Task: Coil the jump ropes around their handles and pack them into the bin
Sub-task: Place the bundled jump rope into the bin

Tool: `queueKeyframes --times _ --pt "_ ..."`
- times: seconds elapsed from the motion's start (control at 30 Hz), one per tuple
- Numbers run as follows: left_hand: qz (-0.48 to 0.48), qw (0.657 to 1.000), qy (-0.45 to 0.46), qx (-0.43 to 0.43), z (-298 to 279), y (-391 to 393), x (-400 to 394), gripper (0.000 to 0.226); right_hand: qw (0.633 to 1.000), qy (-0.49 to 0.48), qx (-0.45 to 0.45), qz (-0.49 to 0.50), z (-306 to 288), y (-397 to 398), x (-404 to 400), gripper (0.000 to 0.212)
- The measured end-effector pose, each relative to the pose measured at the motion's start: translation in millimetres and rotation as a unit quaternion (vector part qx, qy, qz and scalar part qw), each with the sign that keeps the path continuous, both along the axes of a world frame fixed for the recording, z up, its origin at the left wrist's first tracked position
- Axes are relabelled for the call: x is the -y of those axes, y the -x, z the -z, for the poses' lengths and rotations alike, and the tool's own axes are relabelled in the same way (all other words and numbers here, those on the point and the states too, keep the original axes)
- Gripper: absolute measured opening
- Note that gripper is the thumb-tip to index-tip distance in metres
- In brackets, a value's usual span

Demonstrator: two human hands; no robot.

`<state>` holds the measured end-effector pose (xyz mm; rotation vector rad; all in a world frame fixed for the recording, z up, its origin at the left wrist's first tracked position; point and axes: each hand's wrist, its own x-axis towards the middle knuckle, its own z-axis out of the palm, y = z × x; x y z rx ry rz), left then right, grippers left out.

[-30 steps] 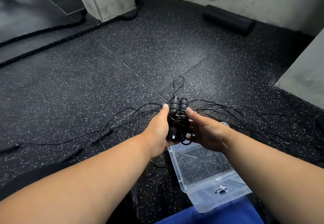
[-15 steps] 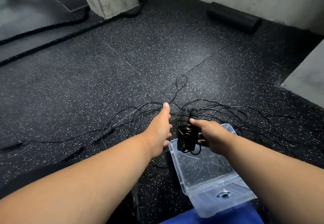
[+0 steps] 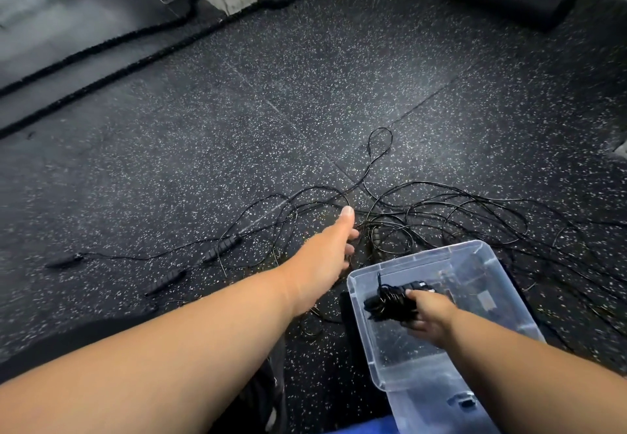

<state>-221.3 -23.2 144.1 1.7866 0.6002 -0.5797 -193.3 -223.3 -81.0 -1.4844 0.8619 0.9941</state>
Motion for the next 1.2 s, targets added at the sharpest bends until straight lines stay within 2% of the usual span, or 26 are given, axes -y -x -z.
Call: queueKeyframes --times 0.17,0.27,0.4,0.5,0.6,0.7,0.77,0.8,0.87,0.97,1.03,1.13,1.2 --pt "0.039 0.999 -0.026 -0.023 3 -17 -1 0.073 0.999 0.012 -0.018 0.029 27 -9 -4 0.03" --pt "0.07 0.996 -0.046 -0.029 8 -25 -2 0.077 0.999 0.023 -0.028 0.011 41 -15 -8 0.032" --pt "0.083 0.994 -0.059 -0.036 14 -33 -4 0.075 0.999 0.023 -0.045 0.011 60 -22 -15 0.026" --pt "0.089 0.993 -0.062 -0.044 17 -38 -4 0.074 0.997 0.03 -0.072 0.017 76 -21 -16 0.03" --pt "0.097 0.992 -0.065 -0.045 20 -43 -5 0.075 0.994 0.017 -0.082 0.07 108 -22 -14 0.02" --pt "0.099 0.992 -0.066 -0.049 22 -46 -6 0.077 0.991 -0.026 -0.077 0.11 156 -27 -13 0.024" --pt "0.099 0.992 -0.066 -0.053 25 -47 -6 0.077 0.991 -0.005 -0.073 0.109 141 -35 -21 0.019" --pt "0.098 0.992 -0.064 -0.055 25 -47 -7 0.076 0.992 -0.014 -0.078 0.103 150 -38 -21 0.022" --pt "0.098 0.991 -0.064 -0.057 26 -48 -7 0.075 0.994 -0.004 -0.085 0.062 122 -42 -25 0.028" --pt "0.098 0.991 -0.066 -0.057 24 -50 -7 0.074 0.996 0.009 -0.083 0.037 85 -42 -22 0.019" --pt "0.098 0.991 -0.064 -0.057 23 -51 -7 0.074 0.995 -0.002 -0.081 0.059 79 -39 -15 0.012" --pt "0.099 0.992 -0.06 -0.059 23 -51 -7 0.074 0.99 -0.033 -0.07 0.12 94 -34 0 0.01" --pt "0.097 0.992 -0.06 -0.059 23 -51 -7 0.074 0.99 -0.035 -0.073 0.118 104 -30 4 0.013"
